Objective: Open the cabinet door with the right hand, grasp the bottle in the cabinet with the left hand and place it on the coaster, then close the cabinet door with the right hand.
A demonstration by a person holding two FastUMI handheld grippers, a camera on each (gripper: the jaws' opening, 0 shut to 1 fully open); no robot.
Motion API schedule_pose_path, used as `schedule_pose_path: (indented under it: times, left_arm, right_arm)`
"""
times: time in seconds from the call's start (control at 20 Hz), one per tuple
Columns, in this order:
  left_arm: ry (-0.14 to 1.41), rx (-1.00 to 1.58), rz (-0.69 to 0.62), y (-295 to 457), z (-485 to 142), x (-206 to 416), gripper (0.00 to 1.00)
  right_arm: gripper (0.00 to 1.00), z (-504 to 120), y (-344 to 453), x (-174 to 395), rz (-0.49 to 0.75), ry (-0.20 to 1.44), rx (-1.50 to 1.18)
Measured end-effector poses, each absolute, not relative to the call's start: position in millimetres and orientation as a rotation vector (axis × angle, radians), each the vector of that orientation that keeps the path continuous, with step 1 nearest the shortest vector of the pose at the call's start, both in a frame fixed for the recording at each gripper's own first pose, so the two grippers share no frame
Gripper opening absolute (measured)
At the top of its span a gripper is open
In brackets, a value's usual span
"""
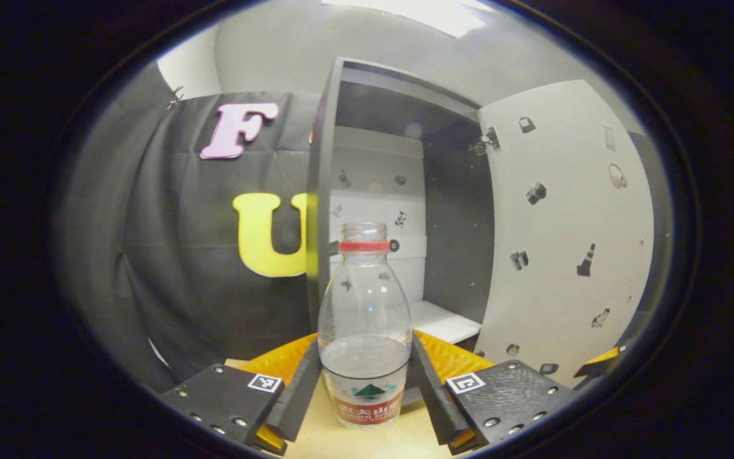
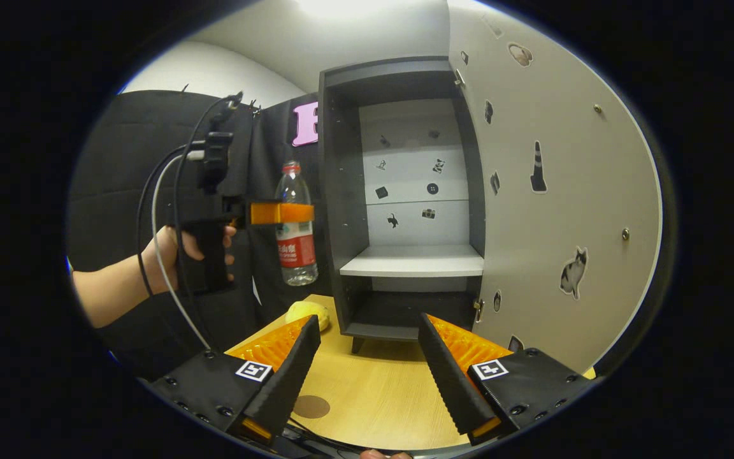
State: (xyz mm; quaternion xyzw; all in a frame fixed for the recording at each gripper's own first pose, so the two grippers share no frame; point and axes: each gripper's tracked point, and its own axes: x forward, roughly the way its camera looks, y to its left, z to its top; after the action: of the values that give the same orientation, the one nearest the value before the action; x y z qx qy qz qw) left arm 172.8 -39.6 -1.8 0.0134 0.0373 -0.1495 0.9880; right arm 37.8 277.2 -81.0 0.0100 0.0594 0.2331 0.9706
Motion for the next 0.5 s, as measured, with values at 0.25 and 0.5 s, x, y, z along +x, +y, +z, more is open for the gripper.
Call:
schedule_pose_path:
  times: [0.25, 0.5]
  left_arm:
    - [0.135, 0.026, -0.269, -15, -76, 135, 0.78]
    - [0.166, -0.011, -0.248, 3, -158, 103, 0.76]
  right_arm:
    - [0.98, -87, 275, 36, 0.45, 0.122, 0.006]
    - [0.98, -95, 269, 34, 0.415, 0.138, 0.001]
